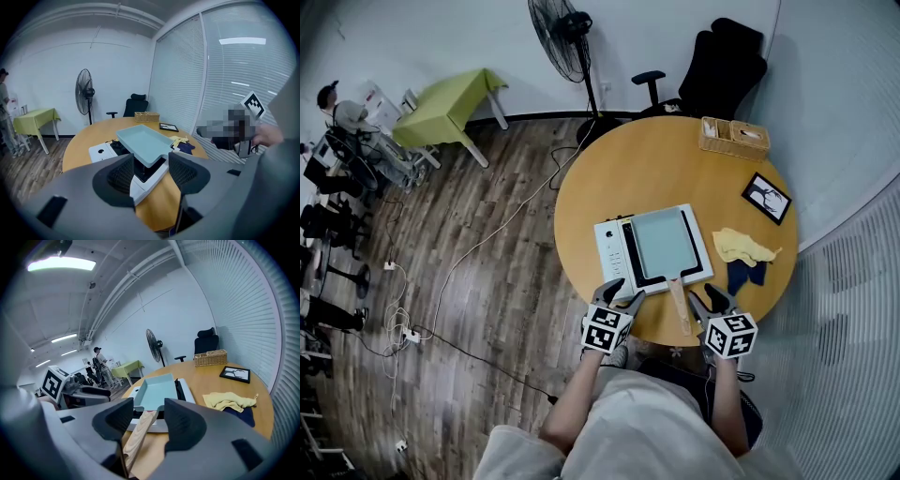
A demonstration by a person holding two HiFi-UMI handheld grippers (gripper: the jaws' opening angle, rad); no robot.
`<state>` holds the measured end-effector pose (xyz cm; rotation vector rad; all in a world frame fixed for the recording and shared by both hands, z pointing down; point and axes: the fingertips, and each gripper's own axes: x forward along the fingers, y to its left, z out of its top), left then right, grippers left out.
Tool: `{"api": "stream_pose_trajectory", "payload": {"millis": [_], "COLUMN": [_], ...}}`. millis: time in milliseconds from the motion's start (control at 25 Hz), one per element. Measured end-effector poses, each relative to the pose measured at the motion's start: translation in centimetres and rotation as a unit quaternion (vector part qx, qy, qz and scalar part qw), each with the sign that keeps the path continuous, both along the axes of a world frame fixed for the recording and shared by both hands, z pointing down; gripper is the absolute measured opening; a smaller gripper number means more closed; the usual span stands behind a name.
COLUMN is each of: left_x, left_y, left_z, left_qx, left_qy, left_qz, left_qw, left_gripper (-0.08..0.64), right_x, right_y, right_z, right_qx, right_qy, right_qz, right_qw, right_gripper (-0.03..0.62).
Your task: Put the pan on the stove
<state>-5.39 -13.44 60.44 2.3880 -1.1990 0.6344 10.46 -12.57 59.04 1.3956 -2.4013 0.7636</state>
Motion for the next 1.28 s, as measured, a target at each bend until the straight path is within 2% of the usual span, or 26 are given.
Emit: {"api": "stream_pose_trajectory", "payload": {"millis": [400,640,840,1040,1280], "left_x": [0.0,-0.3,-0.5,-0.2,-0.1], "left_y": [0.1,-0.1,-0.2,0.1,0.3], "left_z": [-0.1,-0.5,-0.8,-1.1,-1.4], "left_qx": [0.002,0.013,0.022,0.027,0.029], "left_qy": [0.010,0.015,0.019,0.030,0.028], "left_qz": [0.001,-0.008,-0.013,0.001,0.007], "left_qw": [1.0000,0.9998,0.9995,0.9992,0.9992], "left_gripper": [0.241,0.121,0.063,0.029,0.028], "right_x": [-0.4,-0.3,-0.1,0.0,-0.3], "right_y": [0.3,0.4,0.2,0.2,0.4], "right_z": [-0.1,0.1,0.3,0.3,0.4], "right_qx": [0.002,0.001,0.002,0.003,-0.001], "right_qy": [-0.005,-0.004,0.008,0.004,0.001], "right_qz": [-0.002,0.003,0.011,0.016,0.012], "right_qw": [1.000,1.000,1.000,1.000,1.000], "right_gripper": [0.174,0.129,0.080,0.031,0.023]}}
